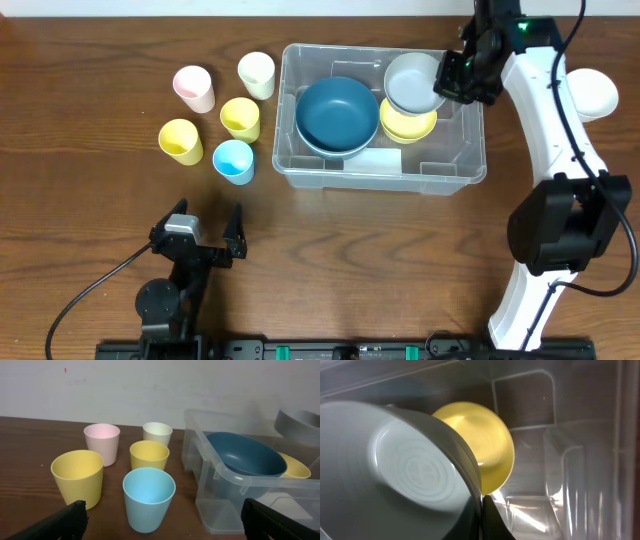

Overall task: Pack container
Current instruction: 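Lower the grey bowl onto the yellow bowl and open the right gripper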

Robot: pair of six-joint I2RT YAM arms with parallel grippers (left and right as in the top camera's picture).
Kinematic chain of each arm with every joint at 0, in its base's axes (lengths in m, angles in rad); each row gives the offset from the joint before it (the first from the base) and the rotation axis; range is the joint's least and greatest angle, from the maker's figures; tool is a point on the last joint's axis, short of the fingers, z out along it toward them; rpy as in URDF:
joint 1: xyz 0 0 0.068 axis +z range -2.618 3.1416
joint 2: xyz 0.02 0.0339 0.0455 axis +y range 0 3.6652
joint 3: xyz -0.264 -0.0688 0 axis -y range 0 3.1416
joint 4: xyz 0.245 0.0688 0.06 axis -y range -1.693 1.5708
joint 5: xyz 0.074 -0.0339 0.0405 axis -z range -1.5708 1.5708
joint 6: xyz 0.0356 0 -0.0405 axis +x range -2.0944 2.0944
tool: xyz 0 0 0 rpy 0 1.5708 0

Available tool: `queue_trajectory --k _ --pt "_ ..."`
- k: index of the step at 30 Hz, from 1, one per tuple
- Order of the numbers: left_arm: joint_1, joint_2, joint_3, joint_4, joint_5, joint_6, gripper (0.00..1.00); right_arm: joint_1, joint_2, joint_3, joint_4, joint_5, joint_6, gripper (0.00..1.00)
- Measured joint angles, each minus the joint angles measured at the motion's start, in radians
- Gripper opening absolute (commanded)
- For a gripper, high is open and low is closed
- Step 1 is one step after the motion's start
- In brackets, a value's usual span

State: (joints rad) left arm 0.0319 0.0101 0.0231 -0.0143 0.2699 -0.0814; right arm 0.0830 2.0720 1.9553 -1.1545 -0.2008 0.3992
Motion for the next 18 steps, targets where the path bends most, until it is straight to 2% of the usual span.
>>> queue_trajectory --k 5,8,10,12,16,18 --pt "0.0 0.0 0.0 0.0 0.0 0.0 0.98 0.0 0.0 -0.087 0.066 0.001 0.01 0.02" --pt "0.0 0.0 0.0 0.0 0.0 0.0 0.98 0.0 0.0 -0.127 0.094 0.003 0.017 0.07" --pt "0.0 0.0 0.0 0.0 0.0 0.0 0.98 0.0 0.0 -0.138 0.105 0.004 0.019 0.16" --pt "0.0 0.0 0.0 0.0 0.0 0.0 0.98 0.0 0.0 -0.139 0.108 0.004 0.026 0.32" --pt "0.0 0.0 0.0 0.0 0.0 0.0 0.98 0.0 0.0 -0.139 0.118 0.004 0.029 0.43" --pt "0.0 0.0 0.0 0.0 0.0 0.0 0.98 0.0 0.0 -0.139 0.124 0.005 0.03 0.43"
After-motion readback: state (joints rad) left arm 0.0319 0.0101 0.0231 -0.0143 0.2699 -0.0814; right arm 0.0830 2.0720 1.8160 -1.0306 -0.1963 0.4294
